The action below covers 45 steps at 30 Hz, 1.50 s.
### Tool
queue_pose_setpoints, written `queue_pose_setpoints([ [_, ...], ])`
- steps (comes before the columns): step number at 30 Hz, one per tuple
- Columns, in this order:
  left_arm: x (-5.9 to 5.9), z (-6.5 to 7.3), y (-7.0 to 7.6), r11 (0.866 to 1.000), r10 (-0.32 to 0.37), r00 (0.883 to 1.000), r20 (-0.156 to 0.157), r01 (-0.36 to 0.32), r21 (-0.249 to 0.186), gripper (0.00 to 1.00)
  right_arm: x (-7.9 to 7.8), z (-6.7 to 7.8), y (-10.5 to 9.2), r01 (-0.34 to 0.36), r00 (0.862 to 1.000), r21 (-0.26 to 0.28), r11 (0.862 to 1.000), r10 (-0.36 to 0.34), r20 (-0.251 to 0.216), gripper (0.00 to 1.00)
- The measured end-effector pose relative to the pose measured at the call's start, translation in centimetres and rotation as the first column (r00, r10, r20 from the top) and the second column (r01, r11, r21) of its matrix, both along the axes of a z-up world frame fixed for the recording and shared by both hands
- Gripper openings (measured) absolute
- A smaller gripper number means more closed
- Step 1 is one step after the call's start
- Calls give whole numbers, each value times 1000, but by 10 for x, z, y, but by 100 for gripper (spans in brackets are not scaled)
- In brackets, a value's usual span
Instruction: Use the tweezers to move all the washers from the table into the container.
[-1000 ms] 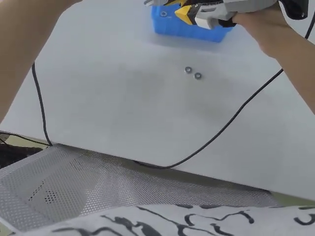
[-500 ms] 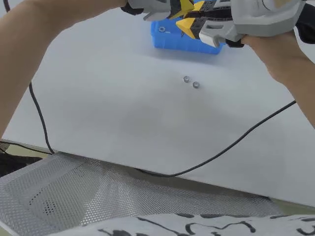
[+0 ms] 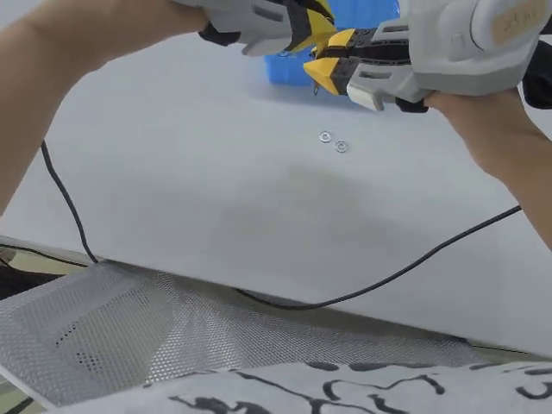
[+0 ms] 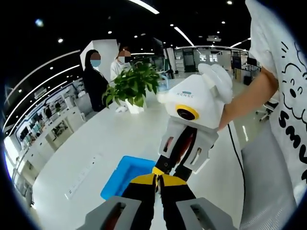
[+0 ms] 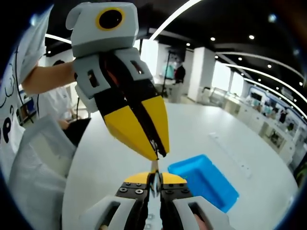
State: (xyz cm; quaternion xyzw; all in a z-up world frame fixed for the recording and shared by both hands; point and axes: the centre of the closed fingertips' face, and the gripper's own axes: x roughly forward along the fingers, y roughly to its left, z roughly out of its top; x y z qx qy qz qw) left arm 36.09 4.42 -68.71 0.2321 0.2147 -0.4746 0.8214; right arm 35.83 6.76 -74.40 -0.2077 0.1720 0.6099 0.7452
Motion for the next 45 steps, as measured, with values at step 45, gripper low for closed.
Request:
queue_pose_setpoints([
  [45, -23, -40, -17, 986, -144, 985, -95, 151, 65, 0, -15, -43, -21, 2, 998, -75, 997, -7, -60, 5],
])
